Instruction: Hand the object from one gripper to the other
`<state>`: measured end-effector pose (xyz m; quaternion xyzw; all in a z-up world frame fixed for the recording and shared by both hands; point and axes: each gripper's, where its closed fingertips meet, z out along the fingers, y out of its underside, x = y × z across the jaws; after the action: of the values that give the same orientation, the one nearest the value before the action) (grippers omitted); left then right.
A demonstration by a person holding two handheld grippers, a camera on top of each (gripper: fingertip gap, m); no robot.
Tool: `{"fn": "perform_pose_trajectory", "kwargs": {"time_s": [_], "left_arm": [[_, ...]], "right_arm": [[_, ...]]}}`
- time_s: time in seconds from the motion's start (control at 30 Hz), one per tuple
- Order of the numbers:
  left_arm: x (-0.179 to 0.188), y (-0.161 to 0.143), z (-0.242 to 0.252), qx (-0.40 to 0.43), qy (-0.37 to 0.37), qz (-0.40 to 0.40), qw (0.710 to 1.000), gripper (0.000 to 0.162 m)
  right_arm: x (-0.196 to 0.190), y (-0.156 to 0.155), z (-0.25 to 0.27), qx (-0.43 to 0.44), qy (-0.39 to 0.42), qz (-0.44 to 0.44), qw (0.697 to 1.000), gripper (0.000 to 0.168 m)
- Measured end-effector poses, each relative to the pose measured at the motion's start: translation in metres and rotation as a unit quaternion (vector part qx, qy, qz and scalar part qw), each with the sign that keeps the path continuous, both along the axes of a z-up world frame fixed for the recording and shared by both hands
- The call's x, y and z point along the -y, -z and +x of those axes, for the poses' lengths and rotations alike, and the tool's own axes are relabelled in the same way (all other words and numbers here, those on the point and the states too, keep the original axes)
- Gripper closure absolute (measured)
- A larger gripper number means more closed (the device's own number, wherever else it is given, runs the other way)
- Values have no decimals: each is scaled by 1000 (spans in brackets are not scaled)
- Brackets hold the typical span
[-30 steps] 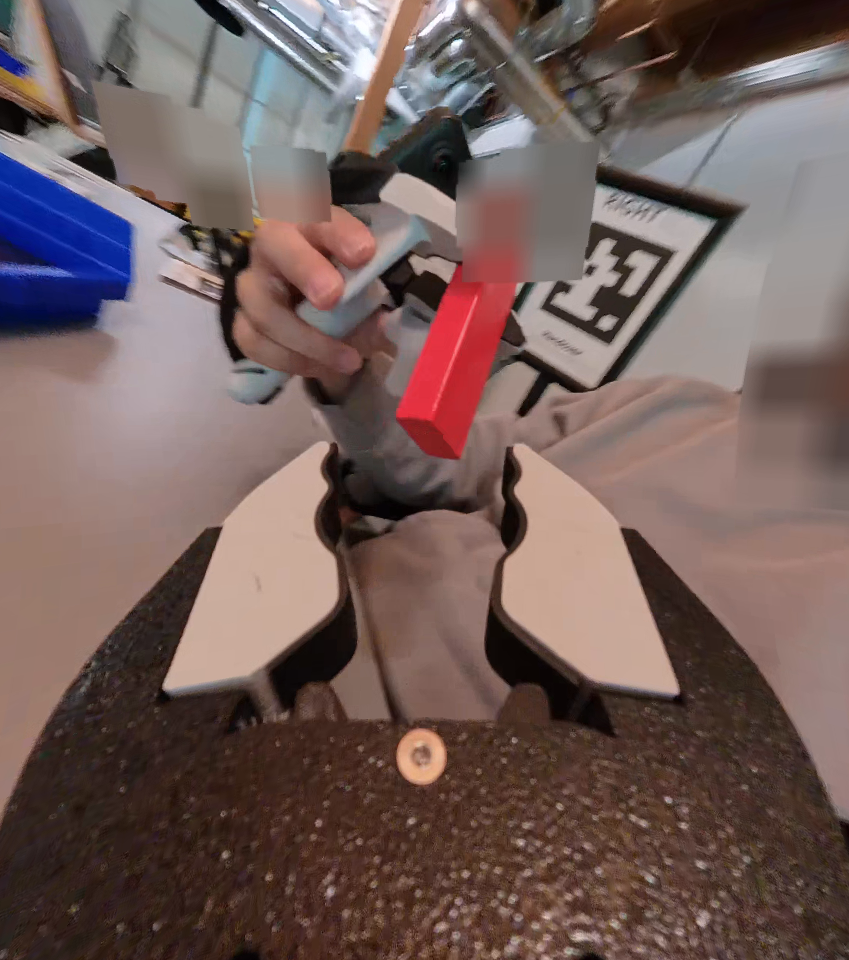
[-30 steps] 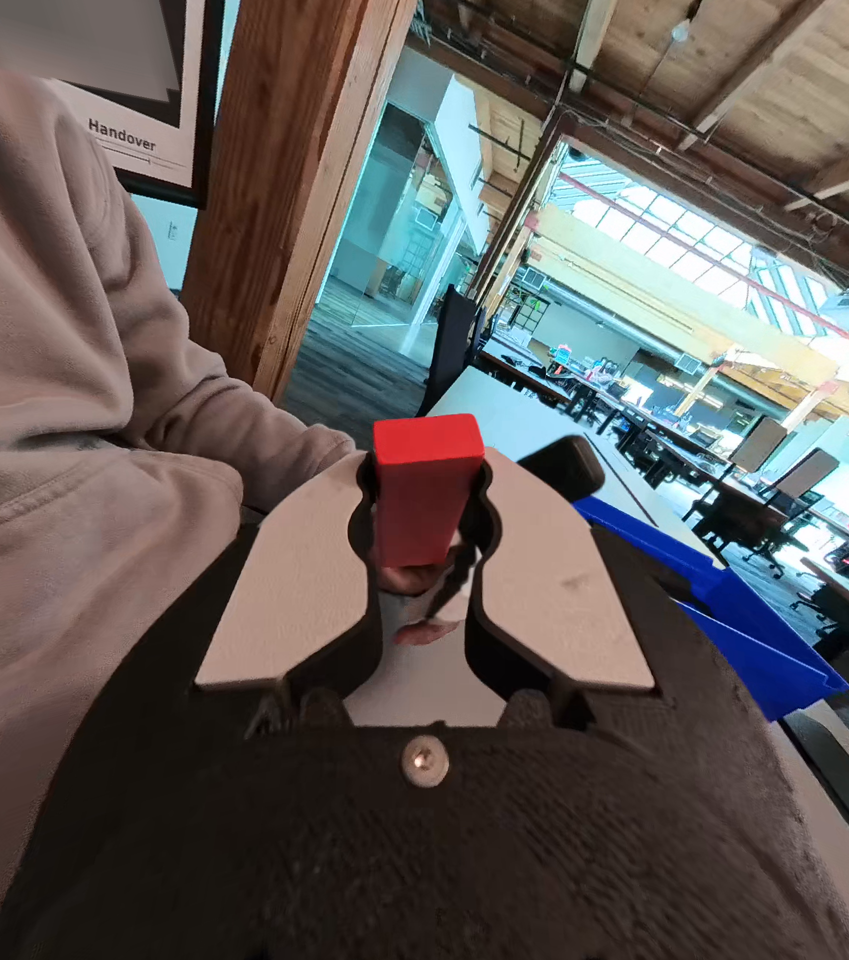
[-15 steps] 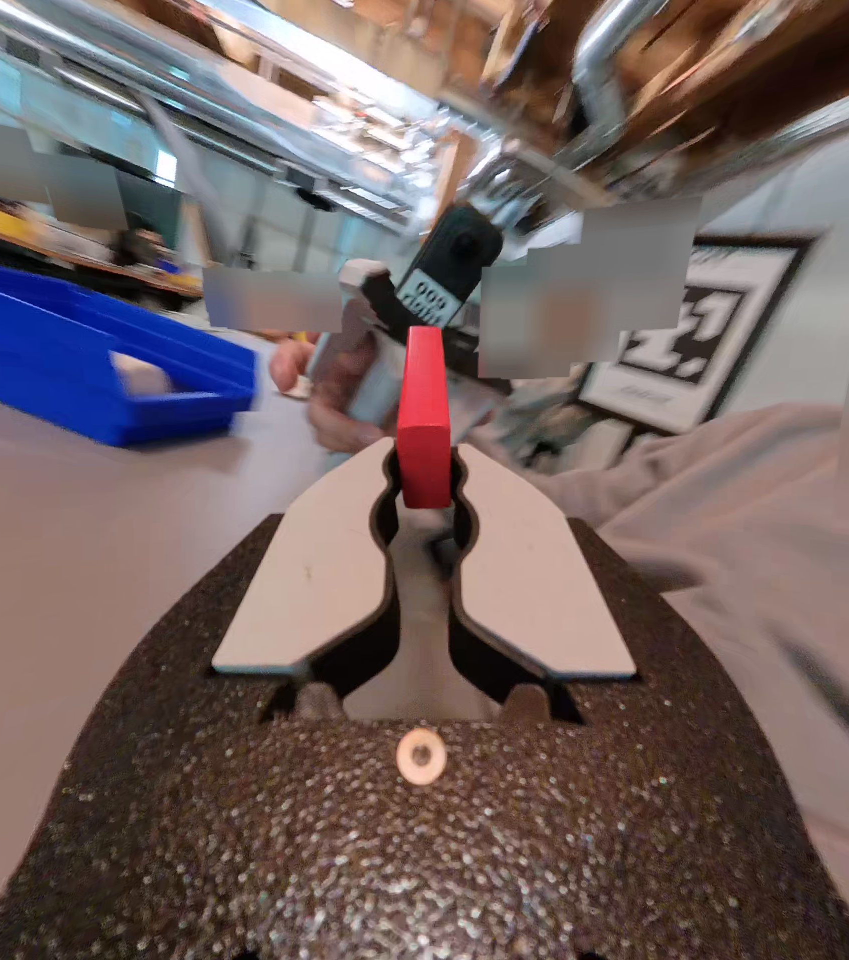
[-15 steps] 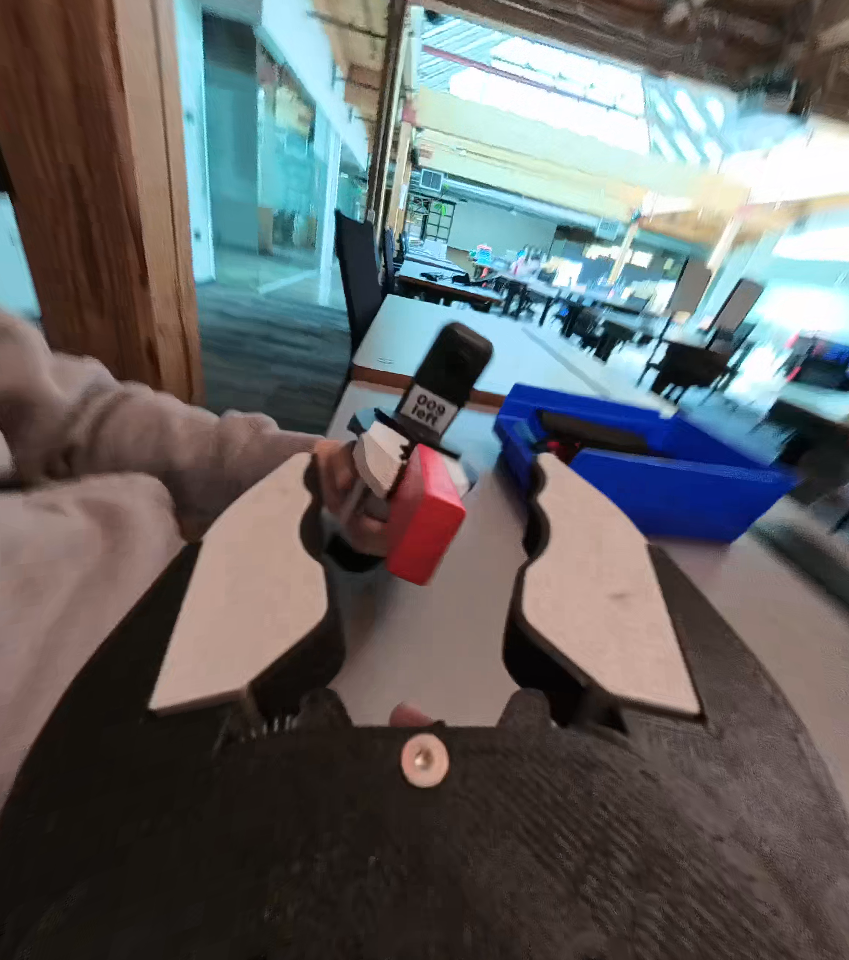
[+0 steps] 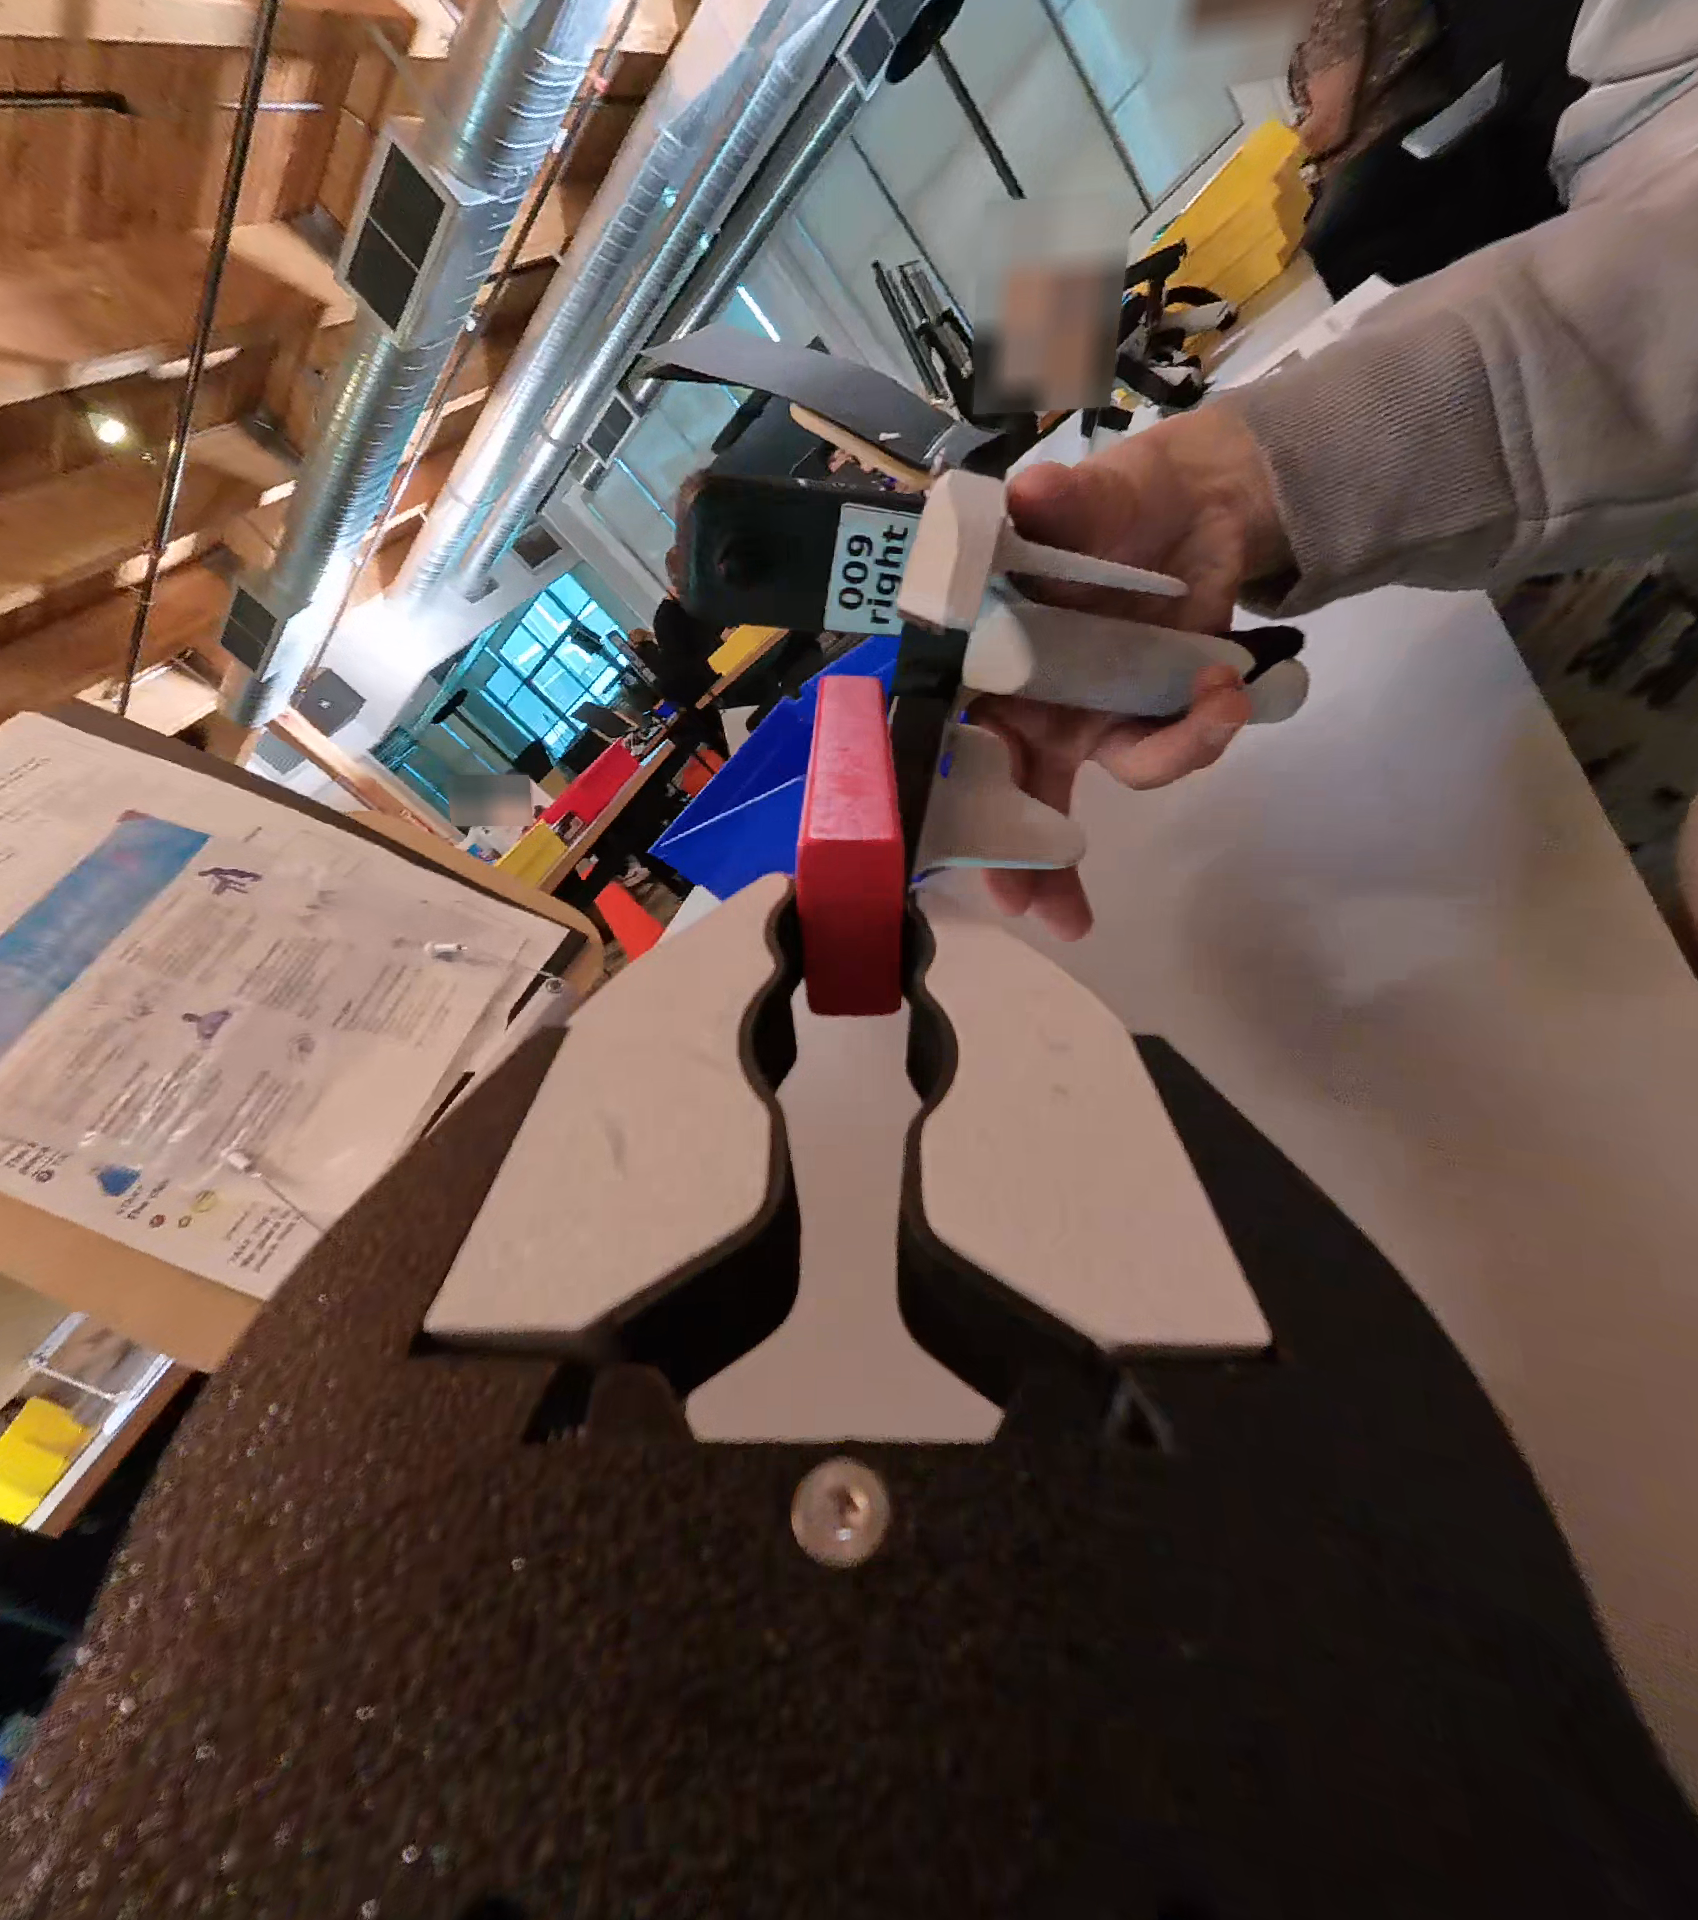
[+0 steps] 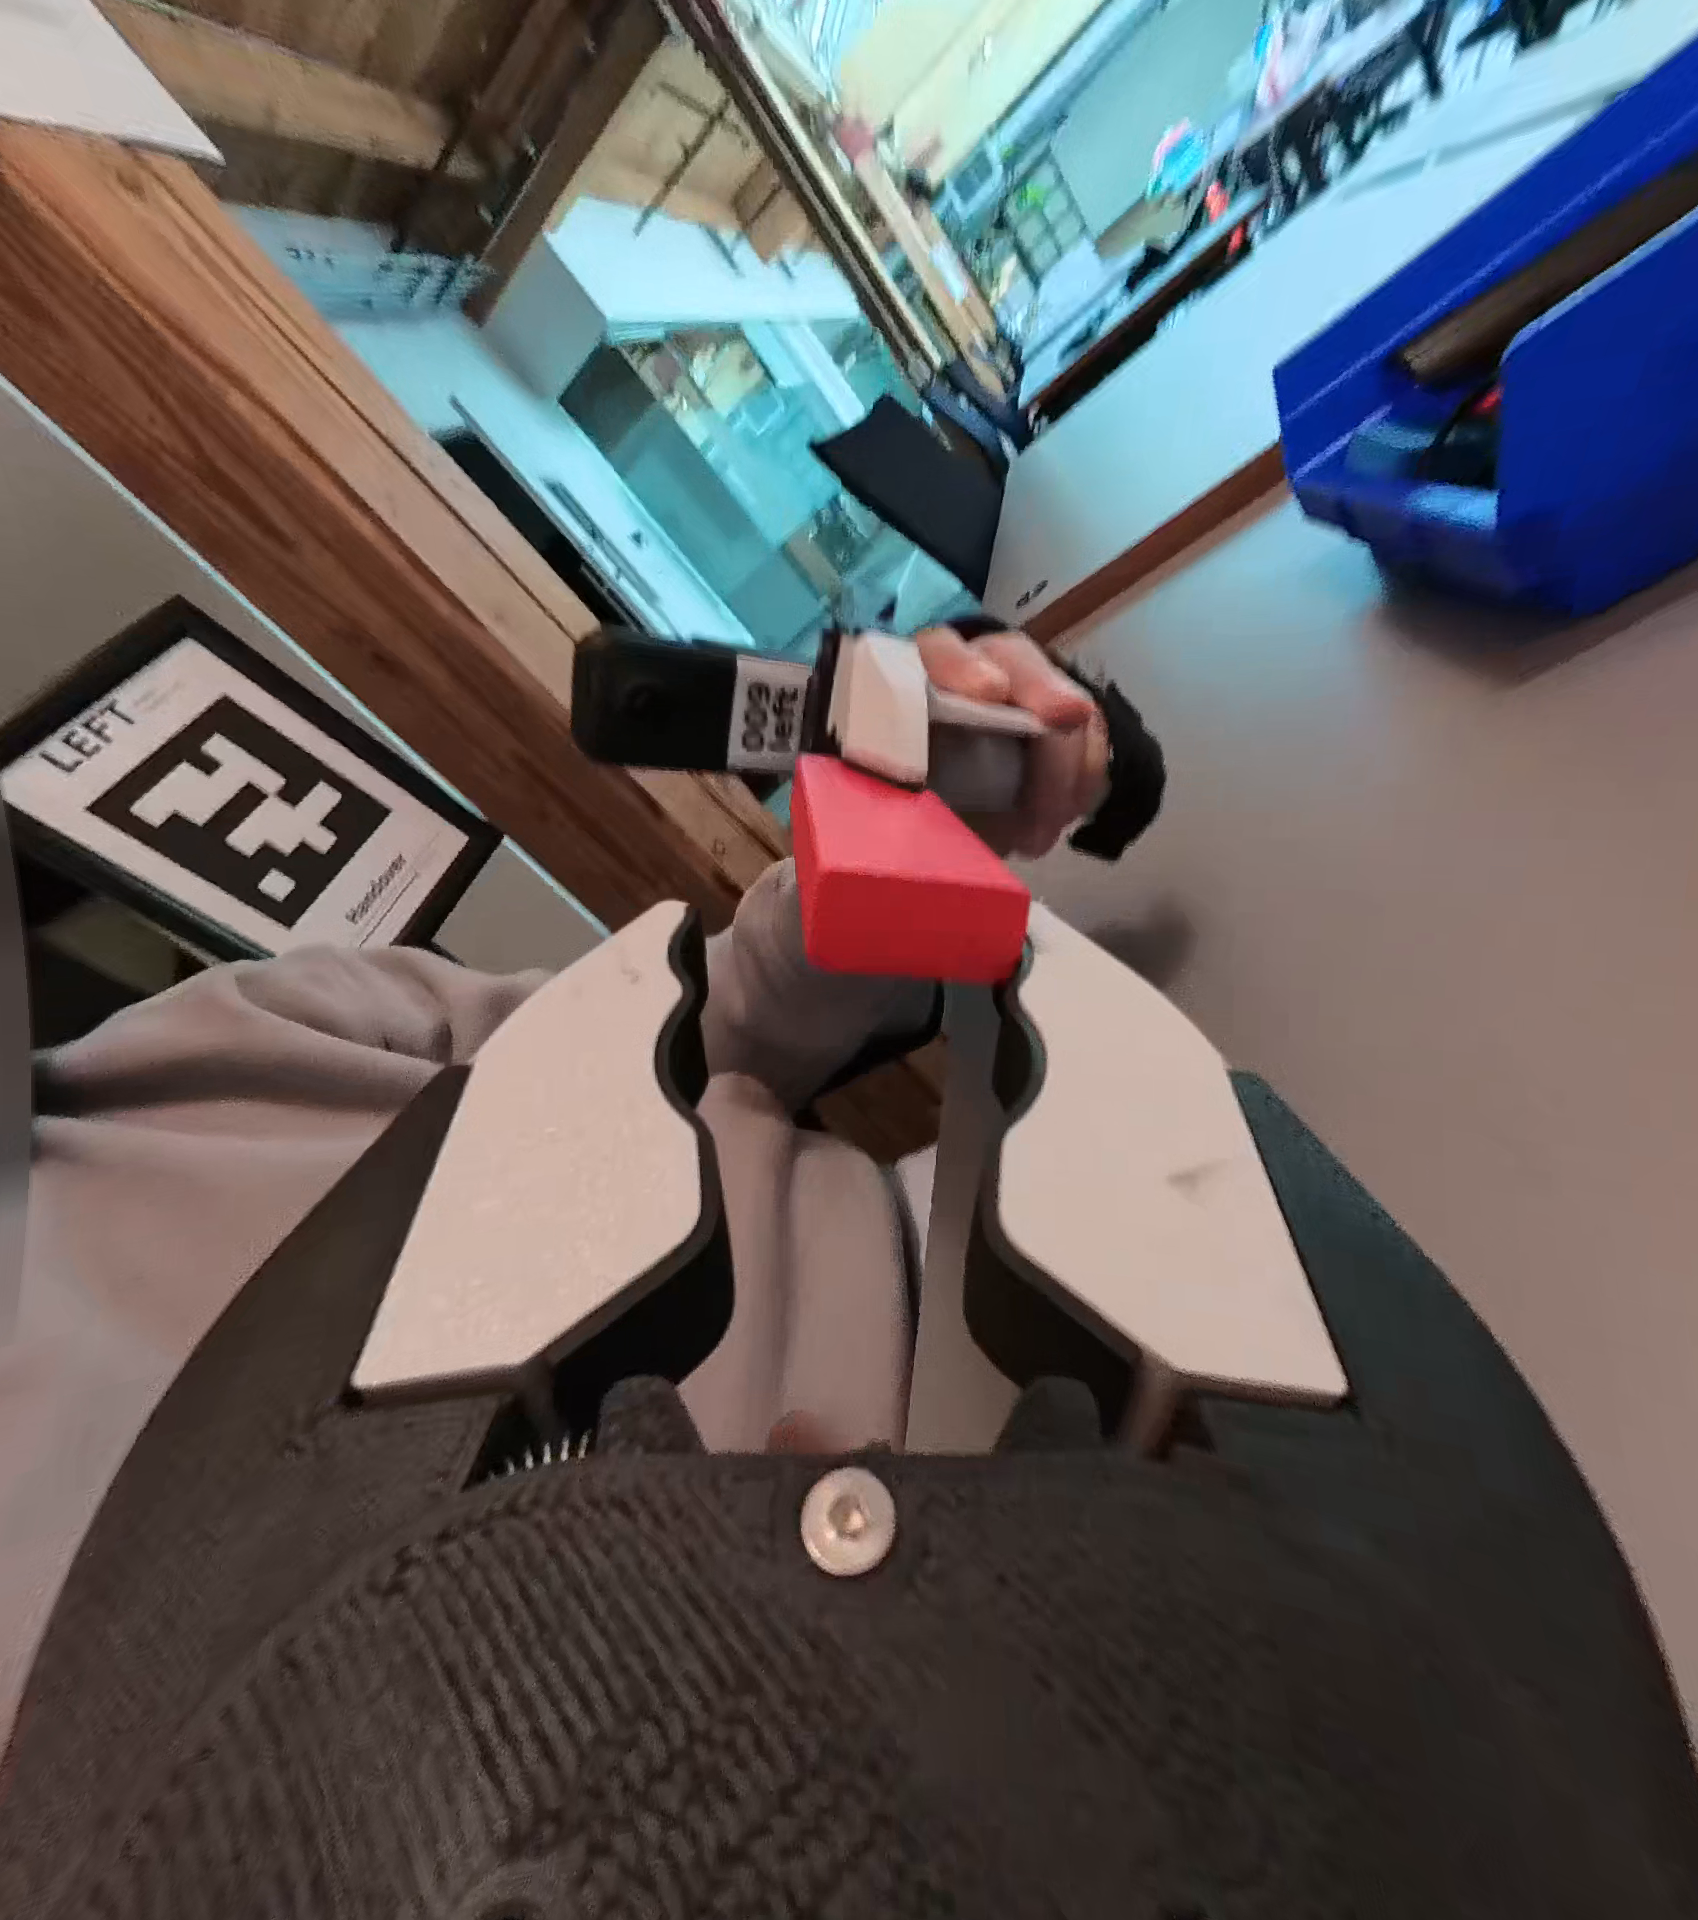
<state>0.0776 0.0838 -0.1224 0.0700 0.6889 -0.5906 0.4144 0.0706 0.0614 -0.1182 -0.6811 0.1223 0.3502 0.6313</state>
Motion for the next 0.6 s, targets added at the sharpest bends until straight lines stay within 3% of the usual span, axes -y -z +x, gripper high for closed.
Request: {"fn": "perform_pose_trajectory", "kwargs": {"time_s": [0.17, 0.33, 0.4, 0.5, 0.6], "left_arm": [[1, 1, -1, 5, 5, 8, 1000, 146], [-2, 1, 2, 4, -10, 5, 1000, 146], [-5, -1, 5, -19, -19, -15, 1000, 144], [-10, -3, 8, -107, -12, -75, 991, 111], [-10, -6, 6, -255, 52, -154, 953, 86]], "right_arm": [[-1, -3, 9, -56, 7, 16, 998, 127], [-3, -4, 11, -36, 8, 33, 999, 134], [-4, -6, 10, 4, 14, 36, 999, 134], [-4, -12, 11, 107, 44, 40, 992, 134], [-1, -15, 23, 305, 128, 33, 943, 134]]}}
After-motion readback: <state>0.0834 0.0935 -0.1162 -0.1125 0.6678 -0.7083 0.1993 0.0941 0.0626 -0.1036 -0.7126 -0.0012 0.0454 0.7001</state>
